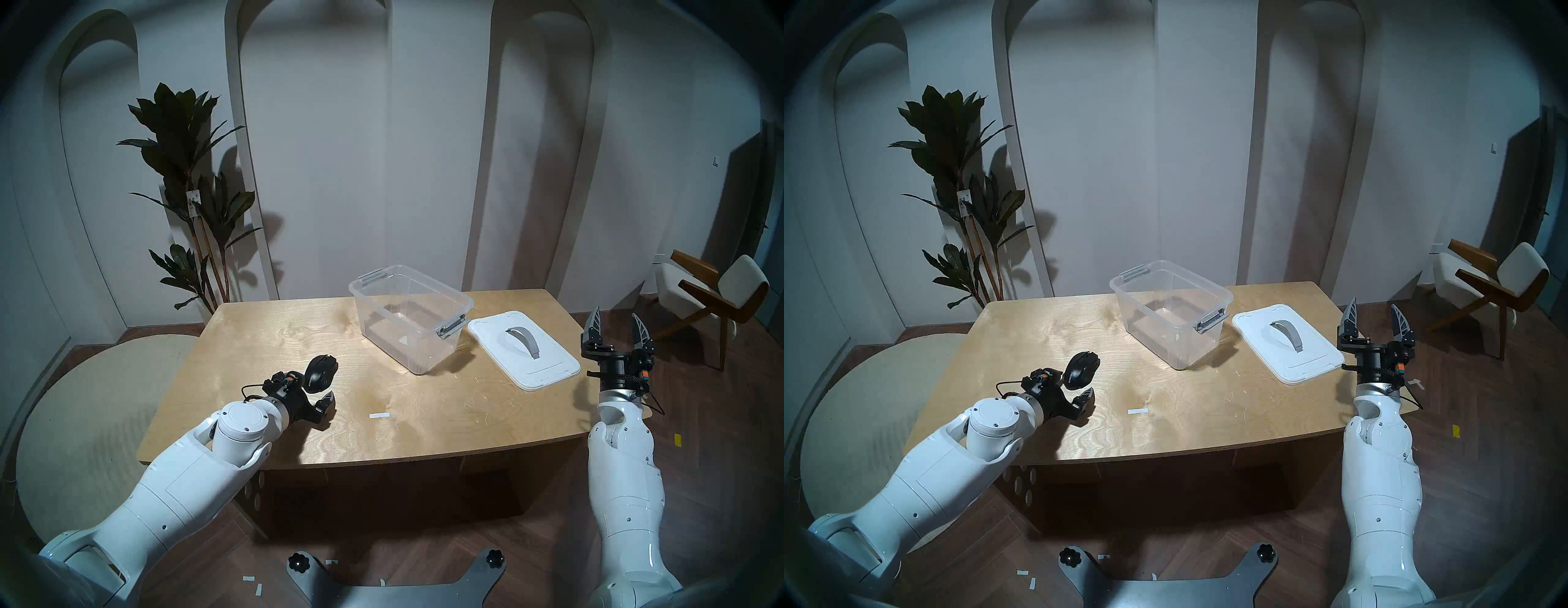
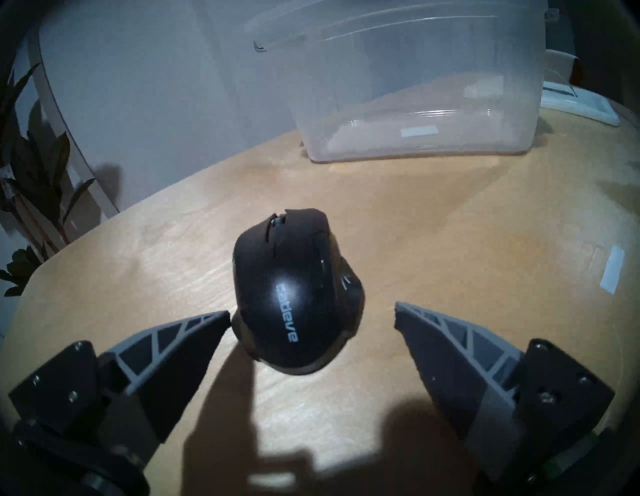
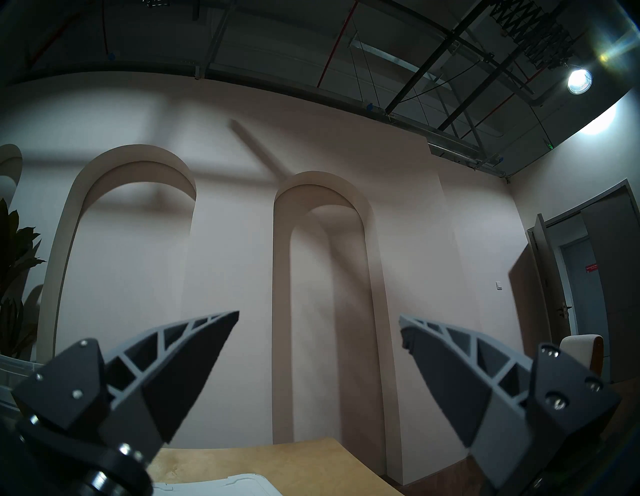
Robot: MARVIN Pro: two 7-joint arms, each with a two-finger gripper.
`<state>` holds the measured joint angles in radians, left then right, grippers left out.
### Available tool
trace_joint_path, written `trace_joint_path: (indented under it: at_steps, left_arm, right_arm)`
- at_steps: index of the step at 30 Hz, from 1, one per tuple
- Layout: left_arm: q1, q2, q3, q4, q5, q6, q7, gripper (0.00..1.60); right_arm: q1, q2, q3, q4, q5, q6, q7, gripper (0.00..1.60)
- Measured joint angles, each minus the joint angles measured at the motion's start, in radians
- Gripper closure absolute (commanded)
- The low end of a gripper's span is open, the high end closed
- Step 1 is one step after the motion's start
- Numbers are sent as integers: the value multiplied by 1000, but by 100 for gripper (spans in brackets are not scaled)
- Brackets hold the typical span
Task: Open a storage container and put mouse inside
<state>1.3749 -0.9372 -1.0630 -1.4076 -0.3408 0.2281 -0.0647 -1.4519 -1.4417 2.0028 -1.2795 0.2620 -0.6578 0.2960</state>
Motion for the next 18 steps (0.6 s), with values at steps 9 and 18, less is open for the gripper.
trace_joint_path:
  at_steps: [9,18]
  left_arm:
    - [-80,6,-2,109,17,-25,-78,0]
    - [-151,22,20,205,7,-73,-246,0]
  right_arm:
    - [0,0,0,0,0,0,0,0]
    - [0,1,-1,0,0,0,-1,0]
